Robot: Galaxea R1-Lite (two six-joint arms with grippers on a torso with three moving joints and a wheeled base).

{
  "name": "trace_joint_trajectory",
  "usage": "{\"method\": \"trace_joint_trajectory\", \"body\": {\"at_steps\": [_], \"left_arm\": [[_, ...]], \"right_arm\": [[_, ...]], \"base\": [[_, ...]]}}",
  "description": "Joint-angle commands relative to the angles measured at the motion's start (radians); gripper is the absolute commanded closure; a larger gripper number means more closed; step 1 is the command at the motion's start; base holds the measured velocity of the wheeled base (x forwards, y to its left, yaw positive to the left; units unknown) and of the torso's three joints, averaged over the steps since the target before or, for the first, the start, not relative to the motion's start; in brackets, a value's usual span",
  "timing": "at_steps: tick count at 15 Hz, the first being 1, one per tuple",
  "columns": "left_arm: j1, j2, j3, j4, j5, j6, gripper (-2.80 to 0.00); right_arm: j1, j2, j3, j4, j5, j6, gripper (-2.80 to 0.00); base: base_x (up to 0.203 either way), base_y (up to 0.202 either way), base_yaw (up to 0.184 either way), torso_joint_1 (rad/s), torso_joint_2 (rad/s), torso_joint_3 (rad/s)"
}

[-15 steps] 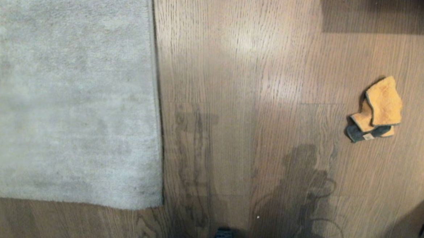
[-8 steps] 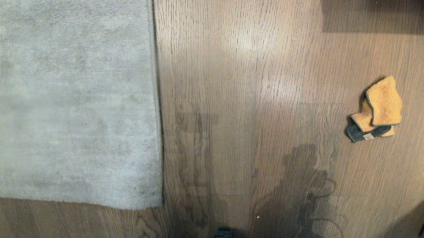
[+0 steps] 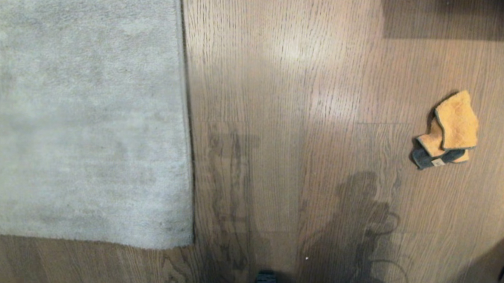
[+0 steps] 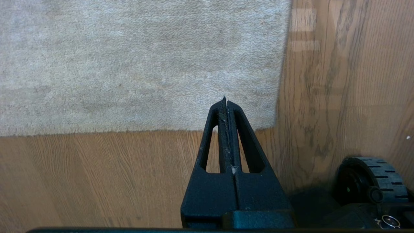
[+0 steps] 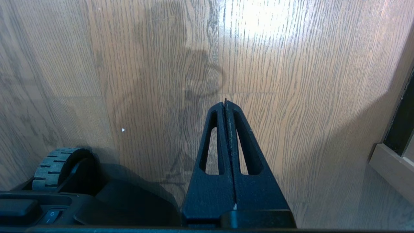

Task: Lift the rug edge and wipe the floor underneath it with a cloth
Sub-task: Pick up the rag

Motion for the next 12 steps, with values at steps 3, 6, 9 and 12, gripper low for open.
{"method": "trace_joint_trajectory", "body": {"at_steps": [3,6,9,12], "left_arm": [[0.000,0.000,0.000,0.000,0.000,0.001,0.00],[0.000,0.000,0.000,0.000,0.000,0.000,0.00],[0.000,0.000,0.000,-0.001,0.000,0.001,0.00],[0.000,0.000,0.000,-0.001,0.000,0.001,0.00]], "right_arm": [[0.000,0.000,0.000,0.000,0.001,0.000,0.00],[0.000,0.000,0.000,0.003,0.001,-0.008,0.00],[0.001,0.000,0.000,0.003,0.001,-0.008,0.00],[0.001,0.000,0.000,0.003,0.001,-0.010,0.00]], "base": [[0.000,0.000,0.000,0.000,0.00,0.000],[0.000,0.000,0.000,0.000,0.00,0.000],[0.000,0.000,0.000,0.000,0.00,0.000],[0.000,0.000,0.000,0.000,0.00,0.000]]}}
